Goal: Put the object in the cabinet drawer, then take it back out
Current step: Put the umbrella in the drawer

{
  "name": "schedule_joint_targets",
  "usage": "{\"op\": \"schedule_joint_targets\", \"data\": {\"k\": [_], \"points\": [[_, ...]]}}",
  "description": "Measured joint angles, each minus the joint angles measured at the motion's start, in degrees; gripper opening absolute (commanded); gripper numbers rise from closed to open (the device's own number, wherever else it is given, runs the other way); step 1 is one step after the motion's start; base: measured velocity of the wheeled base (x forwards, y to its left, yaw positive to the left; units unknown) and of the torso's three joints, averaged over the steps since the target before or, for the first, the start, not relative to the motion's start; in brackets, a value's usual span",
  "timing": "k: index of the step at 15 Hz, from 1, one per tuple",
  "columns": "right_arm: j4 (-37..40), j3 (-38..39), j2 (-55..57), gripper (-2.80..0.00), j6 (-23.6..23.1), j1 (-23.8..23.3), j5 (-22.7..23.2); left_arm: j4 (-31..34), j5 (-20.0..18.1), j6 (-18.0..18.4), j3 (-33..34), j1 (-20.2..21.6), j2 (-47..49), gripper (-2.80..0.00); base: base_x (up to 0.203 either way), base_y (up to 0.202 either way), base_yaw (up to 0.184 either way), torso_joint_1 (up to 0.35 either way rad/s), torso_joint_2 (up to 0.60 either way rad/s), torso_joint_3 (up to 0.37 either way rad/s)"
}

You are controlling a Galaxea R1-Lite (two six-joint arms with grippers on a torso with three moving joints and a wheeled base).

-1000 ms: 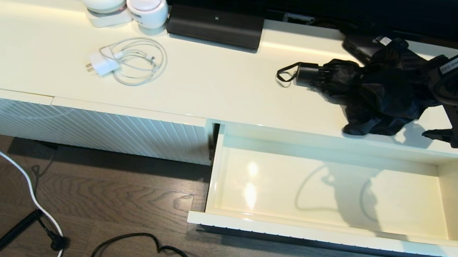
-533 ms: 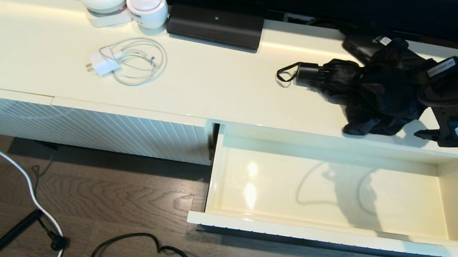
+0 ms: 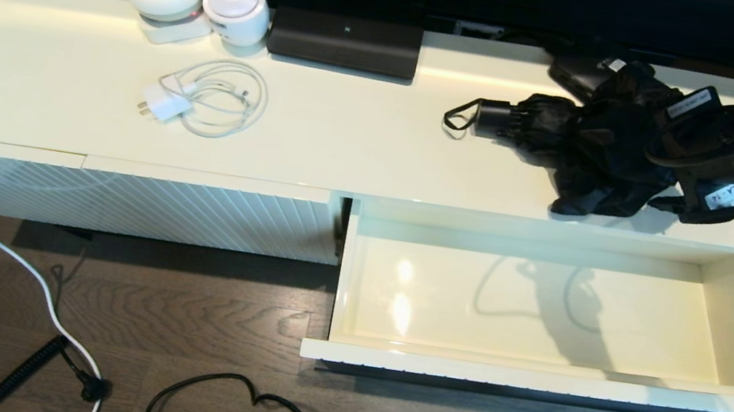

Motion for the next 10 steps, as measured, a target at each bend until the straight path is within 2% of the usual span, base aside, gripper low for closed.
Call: {"op": "schedule_joint_targets", "data": {"k": [10], "points": [[-2.2, -0.4, 2.6, 0.00, -0.6, -0.7, 0.4, 0.0, 0.0, 0.0, 0.0, 0.0, 0.0, -2.80, 0.000, 0.000, 0.000, 0.000, 0.00, 0.000]]}}
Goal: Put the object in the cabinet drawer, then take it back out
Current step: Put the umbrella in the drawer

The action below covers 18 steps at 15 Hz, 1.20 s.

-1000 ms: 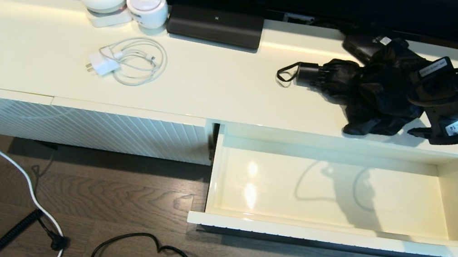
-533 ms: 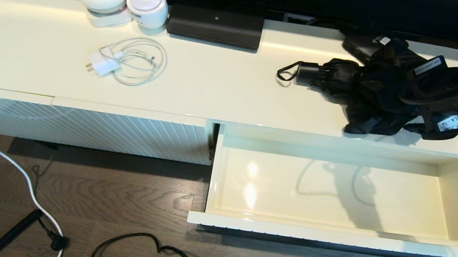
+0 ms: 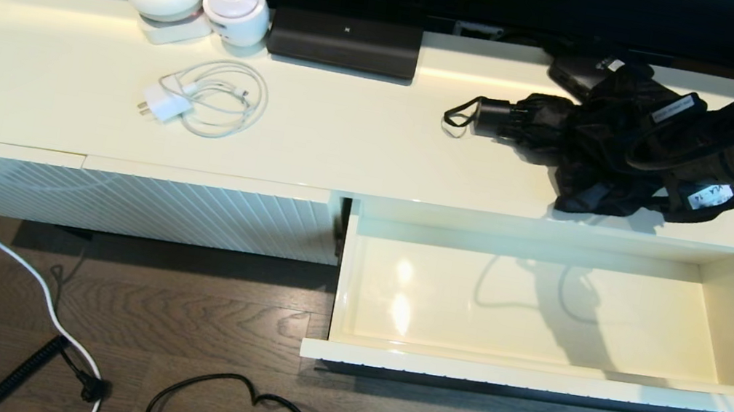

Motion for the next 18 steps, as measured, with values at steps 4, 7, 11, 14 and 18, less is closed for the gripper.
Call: {"op": "schedule_joint_targets", "data": {"k": [4, 7, 11, 14, 18], "points": [[0.1, -0.1, 0.0, -2.80, 0.0, 0.0, 0.5, 0.0, 0.0, 0.0, 0.0, 0.0, 0.0, -2.80, 0.000, 0.000, 0.000, 0.000, 0.00, 0.000], [0.1, 0.4, 0.0, -2.80, 0.0, -0.1, 1.7, 0.0, 0.0, 0.0, 0.0, 0.0, 0.0, -2.80, 0.000, 0.000, 0.000, 0.000, 0.00, 0.000], [0.2, 1.7, -0.3, -2.80, 0.1, -0.8, 5.1, 0.0, 0.0, 0.0, 0.0, 0.0, 0.0, -2.80, 0.000, 0.000, 0.000, 0.000, 0.00, 0.000], [0.2, 1.9, -0.5, -2.80, 0.0, -0.9, 5.2, 0.0, 0.0, 0.0, 0.0, 0.0, 0.0, -2.80, 0.000, 0.000, 0.000, 0.000, 0.00, 0.000], [0.4, 1.8, -1.6, -2.80, -1.1, -0.9, 5.2, 0.0, 0.0, 0.0, 0.0, 0.0, 0.0, -2.80, 0.000, 0.000, 0.000, 0.000, 0.00, 0.000]]}}
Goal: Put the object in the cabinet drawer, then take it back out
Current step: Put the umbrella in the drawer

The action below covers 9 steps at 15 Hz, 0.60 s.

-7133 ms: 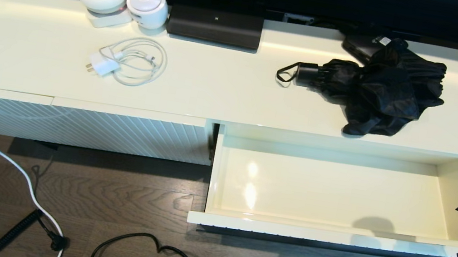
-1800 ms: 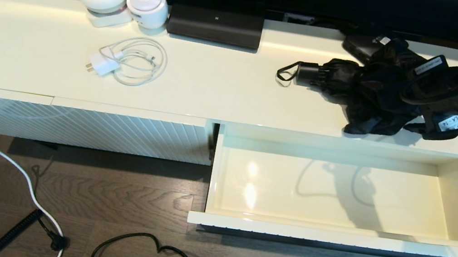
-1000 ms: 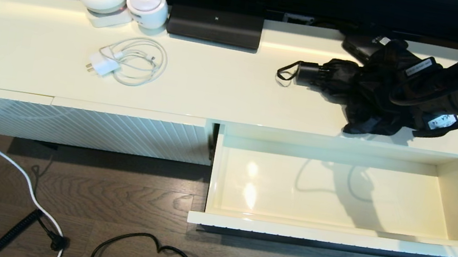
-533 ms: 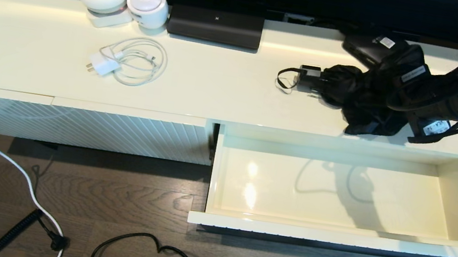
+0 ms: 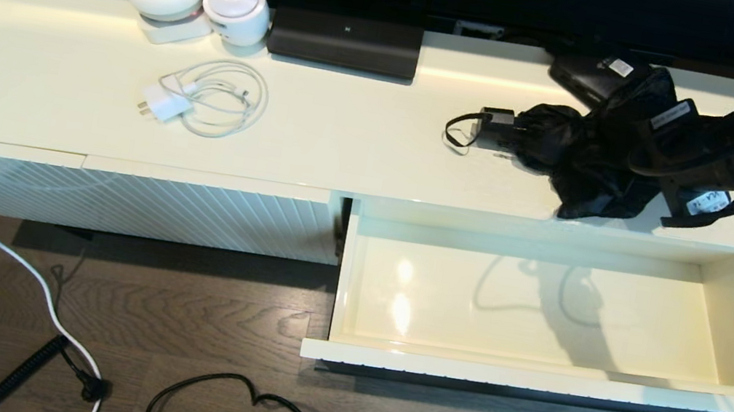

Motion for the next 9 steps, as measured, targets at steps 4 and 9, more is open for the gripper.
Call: {"op": "schedule_joint_targets", "data": {"k": [4, 9], "points": [[0.5, -0.3, -1.9, -2.80, -1.5, 0.0, 0.0, 0.0, 0.0, 0.0, 0.1, 0.0, 0.0, -2.80, 0.000, 0.000, 0.000, 0.000, 0.00, 0.000], [3.0, 0.3, -4.4, -2.80, -1.3, 0.4, 0.0, 0.0, 0.0, 0.0, 0.0, 0.0, 0.0, -2.80, 0.000, 0.000, 0.000, 0.000, 0.00, 0.000]]}}
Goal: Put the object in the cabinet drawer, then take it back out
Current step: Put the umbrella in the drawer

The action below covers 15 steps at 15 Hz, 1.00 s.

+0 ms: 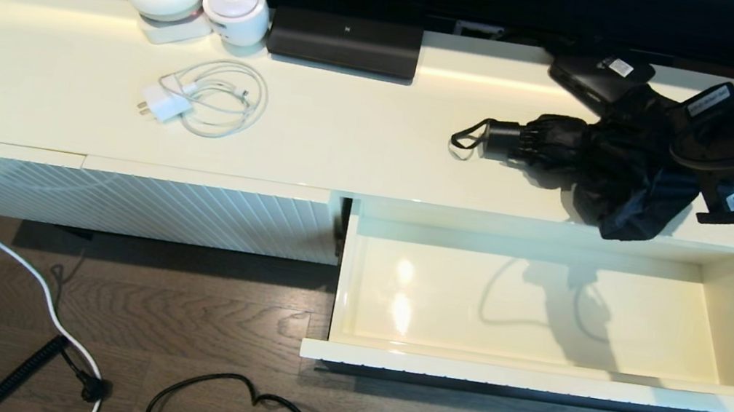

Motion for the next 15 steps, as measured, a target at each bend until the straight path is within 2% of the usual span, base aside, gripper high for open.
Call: {"op": "schedule_joint_targets", "data": {"k": [7, 13, 15], "points": [[4.1, 1.3, -4.5, -2.80, 0.5, 0.7, -0.1, 0.0, 0.0, 0.0, -0.1, 0.0, 0.0, -2.80, 0.000, 0.000, 0.000, 0.000, 0.00, 0.000], [6.2, 7.7, -9.6, -2.80, 0.9, 0.5, 0.0, 0.0, 0.0, 0.0, 0.0, 0.0, 0.0, -2.80, 0.000, 0.000, 0.000, 0.000, 0.00, 0.000], [8.0, 9.3, -11.2, -2.80, 2.9, 0.3, 0.0, 0.0, 0.0, 0.0, 0.0, 0.0, 0.0, -2.80, 0.000, 0.000, 0.000, 0.000, 0.00, 0.000]]}}
